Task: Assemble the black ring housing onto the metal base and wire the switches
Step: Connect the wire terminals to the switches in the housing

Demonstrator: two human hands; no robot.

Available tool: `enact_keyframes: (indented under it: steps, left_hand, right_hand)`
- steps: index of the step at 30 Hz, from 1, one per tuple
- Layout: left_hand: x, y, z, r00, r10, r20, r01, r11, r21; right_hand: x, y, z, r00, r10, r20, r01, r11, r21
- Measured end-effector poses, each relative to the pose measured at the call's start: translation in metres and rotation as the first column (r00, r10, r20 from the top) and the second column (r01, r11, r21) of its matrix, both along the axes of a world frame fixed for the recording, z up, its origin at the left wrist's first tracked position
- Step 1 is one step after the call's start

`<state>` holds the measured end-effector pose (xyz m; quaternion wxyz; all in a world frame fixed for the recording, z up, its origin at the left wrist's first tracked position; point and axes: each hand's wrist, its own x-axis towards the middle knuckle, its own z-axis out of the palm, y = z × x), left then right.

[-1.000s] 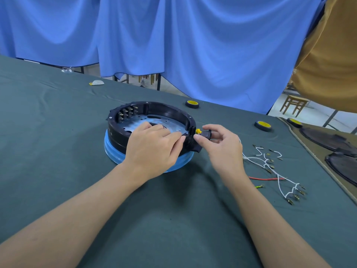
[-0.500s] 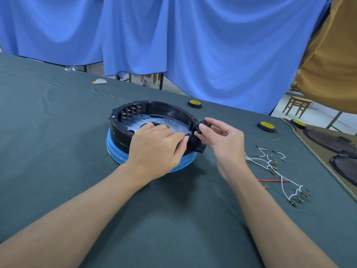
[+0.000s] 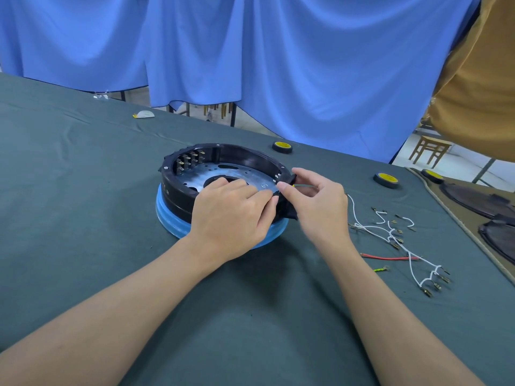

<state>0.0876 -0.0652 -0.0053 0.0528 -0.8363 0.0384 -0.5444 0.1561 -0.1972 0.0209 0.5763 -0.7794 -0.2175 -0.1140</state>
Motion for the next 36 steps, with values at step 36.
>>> enact_keyframes:
  steps: [36]
  left_hand:
    - [-0.0024, -0.0015, 0.0008, 1.000, -0.007, -0.026, 0.006, 0.999, -0.031]
  right_hand:
    - [0.0073, 0.0028, -0.0002, 0.998, 0.050, -0.041, -0.052, 0.998, -0.039]
